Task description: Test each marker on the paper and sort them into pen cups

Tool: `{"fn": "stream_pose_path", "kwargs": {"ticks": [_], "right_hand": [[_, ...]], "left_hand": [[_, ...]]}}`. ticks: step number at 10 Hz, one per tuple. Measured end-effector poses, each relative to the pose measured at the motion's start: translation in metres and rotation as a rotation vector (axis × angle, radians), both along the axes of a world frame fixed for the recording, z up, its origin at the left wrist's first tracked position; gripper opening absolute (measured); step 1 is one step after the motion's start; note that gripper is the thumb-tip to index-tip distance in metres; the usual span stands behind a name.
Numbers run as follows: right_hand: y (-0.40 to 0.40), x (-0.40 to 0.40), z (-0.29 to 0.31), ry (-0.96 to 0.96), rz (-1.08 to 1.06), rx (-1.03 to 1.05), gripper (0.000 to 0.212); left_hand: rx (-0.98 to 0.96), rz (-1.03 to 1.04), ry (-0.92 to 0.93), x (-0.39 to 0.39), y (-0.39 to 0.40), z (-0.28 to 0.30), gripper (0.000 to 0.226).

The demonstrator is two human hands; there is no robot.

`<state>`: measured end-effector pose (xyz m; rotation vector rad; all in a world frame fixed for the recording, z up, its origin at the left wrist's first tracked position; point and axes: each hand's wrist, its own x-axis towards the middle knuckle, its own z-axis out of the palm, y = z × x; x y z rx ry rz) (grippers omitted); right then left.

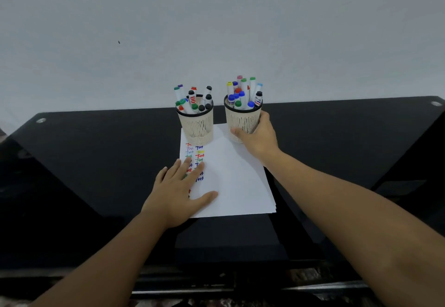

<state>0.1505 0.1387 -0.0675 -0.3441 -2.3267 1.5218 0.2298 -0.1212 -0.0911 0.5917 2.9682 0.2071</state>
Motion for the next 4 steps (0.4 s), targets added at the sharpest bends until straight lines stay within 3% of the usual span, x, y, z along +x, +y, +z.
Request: {"fn": "stream_pose_path", "kwargs": {"ticks": [4], "right_hand": [[-0.0093,-0.0025,-0.0085,-0.021,0.008,-0.006,0.09]], "left_hand": [[0.016,-0.005,-0.003,-0.0001,-0.0016,0.0021,0.09]]}}
